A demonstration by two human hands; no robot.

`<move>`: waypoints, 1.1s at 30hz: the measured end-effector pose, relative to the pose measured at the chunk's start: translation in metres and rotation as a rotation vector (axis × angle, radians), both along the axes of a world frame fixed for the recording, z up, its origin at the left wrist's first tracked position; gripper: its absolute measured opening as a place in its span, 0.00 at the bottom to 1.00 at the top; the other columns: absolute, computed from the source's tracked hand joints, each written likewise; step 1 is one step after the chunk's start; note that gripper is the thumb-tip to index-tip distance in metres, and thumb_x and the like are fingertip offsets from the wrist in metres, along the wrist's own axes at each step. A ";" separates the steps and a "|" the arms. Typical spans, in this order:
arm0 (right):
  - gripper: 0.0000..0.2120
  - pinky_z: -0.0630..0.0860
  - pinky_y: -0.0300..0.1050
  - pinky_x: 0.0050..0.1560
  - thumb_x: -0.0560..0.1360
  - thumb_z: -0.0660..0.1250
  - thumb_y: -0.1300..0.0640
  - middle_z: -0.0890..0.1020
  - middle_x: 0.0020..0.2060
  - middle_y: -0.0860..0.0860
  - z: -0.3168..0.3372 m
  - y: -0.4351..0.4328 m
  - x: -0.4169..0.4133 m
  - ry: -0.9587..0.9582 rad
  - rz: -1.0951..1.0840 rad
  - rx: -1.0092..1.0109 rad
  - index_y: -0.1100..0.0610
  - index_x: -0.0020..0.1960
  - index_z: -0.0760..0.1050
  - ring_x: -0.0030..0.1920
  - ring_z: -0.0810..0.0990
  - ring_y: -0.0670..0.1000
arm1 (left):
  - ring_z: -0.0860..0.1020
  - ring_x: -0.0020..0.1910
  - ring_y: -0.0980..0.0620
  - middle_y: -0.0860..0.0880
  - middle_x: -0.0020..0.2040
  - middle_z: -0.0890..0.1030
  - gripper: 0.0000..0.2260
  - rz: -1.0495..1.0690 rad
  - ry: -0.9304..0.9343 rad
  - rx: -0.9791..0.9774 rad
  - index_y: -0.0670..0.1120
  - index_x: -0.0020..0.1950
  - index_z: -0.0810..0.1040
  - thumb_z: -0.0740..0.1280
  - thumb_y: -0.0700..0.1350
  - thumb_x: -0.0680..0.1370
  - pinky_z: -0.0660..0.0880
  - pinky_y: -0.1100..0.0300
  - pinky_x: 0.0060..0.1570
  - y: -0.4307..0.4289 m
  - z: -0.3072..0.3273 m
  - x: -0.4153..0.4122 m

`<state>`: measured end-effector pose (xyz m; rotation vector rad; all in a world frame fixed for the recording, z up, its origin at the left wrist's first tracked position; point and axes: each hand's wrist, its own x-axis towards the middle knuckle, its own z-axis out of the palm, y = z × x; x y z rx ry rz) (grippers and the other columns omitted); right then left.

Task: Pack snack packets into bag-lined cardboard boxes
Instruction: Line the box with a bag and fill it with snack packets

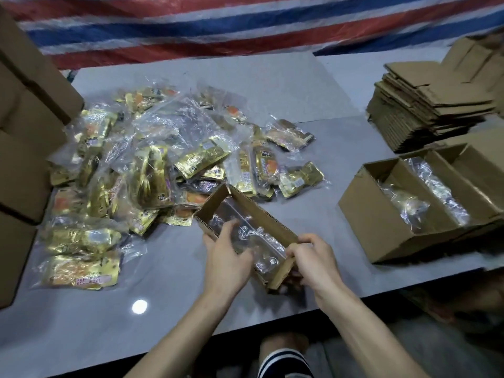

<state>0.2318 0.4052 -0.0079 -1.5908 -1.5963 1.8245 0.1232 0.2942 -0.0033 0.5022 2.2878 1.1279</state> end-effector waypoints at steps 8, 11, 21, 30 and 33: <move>0.14 0.77 0.46 0.51 0.64 0.74 0.49 0.81 0.51 0.47 0.007 0.031 0.032 -0.156 0.006 0.247 0.47 0.47 0.74 0.52 0.81 0.50 | 0.78 0.59 0.39 0.42 0.63 0.73 0.23 -0.167 -0.121 -0.027 0.47 0.65 0.74 0.64 0.37 0.70 0.78 0.39 0.58 0.041 -0.004 0.004; 0.16 0.74 0.47 0.53 0.67 0.77 0.50 0.76 0.52 0.44 0.013 0.044 0.052 -0.284 0.030 0.520 0.43 0.49 0.72 0.54 0.76 0.48 | 0.79 0.59 0.38 0.43 0.64 0.73 0.26 -0.262 -0.138 -0.052 0.48 0.67 0.73 0.64 0.36 0.69 0.78 0.39 0.58 0.069 -0.004 0.018; 0.17 0.66 0.50 0.64 0.63 0.79 0.62 0.75 0.54 0.46 0.037 0.092 0.074 -0.349 -0.016 1.144 0.49 0.47 0.80 0.60 0.69 0.49 | 0.74 0.45 0.48 0.44 0.68 0.61 0.22 -0.363 -0.106 -0.056 0.47 0.65 0.70 0.65 0.37 0.72 0.81 0.44 0.50 0.154 0.001 0.059; 0.11 0.70 0.46 0.56 0.74 0.72 0.63 0.81 0.53 0.48 0.030 0.112 0.082 -0.378 0.022 0.965 0.53 0.55 0.80 0.57 0.78 0.54 | 0.77 0.55 0.35 0.41 0.71 0.59 0.20 -0.445 -0.103 -0.138 0.43 0.67 0.67 0.62 0.35 0.75 0.82 0.46 0.49 0.184 0.012 0.054; 0.12 0.71 0.42 0.55 0.75 0.70 0.66 0.83 0.49 0.50 0.030 0.118 0.083 -0.343 -0.023 0.909 0.53 0.54 0.81 0.55 0.80 0.53 | 0.76 0.55 0.36 0.42 0.71 0.59 0.21 -0.461 -0.082 -0.153 0.43 0.68 0.67 0.62 0.35 0.75 0.82 0.51 0.37 0.190 0.015 0.055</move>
